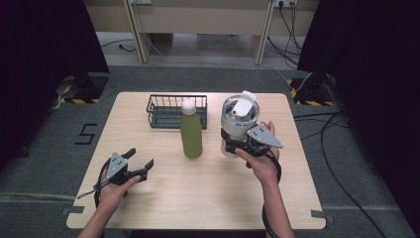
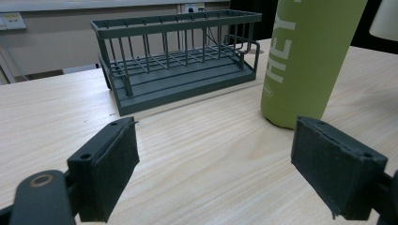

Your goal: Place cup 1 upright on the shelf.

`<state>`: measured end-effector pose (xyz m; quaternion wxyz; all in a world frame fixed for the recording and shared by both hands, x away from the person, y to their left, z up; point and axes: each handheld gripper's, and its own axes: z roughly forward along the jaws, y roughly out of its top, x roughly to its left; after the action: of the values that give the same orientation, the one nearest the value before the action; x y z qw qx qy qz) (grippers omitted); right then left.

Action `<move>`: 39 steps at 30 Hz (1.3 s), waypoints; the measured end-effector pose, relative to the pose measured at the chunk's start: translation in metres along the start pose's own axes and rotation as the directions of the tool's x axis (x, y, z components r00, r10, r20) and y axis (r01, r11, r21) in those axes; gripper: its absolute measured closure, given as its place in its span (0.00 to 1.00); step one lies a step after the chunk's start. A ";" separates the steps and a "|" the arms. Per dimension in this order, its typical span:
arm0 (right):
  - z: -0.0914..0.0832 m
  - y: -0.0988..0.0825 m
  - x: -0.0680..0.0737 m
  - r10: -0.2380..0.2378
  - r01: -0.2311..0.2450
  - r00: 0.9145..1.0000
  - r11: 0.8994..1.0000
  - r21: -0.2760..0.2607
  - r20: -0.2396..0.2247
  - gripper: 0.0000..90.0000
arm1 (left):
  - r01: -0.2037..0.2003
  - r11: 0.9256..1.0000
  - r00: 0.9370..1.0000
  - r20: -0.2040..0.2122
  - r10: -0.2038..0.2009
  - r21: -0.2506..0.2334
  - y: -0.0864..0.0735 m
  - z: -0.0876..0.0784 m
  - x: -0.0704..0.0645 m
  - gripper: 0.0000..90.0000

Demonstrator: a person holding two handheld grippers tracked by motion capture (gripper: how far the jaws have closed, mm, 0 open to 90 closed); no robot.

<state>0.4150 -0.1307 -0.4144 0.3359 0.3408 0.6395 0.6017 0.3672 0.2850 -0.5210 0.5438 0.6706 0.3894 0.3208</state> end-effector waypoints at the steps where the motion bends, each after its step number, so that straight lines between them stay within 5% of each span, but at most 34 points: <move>1: 0.000 0.000 0.000 0.000 0.000 1.000 1.000 0.000 0.000 0.11 | 0.000 1.000 1.000 0.000 0.000 0.000 0.000 0.000 0.000 0.16; 39: 0.088 0.055 -0.025 0.008 -0.008 1.000 0.998 -0.062 -0.002 0.11 | 0.004 1.000 1.000 -0.002 -0.004 0.004 -0.001 0.001 -0.001 0.16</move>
<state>0.5041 -0.1020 -0.3634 0.3431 0.3323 0.6196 0.6228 0.3675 0.2835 -0.5222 0.5428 0.6705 0.3921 0.3195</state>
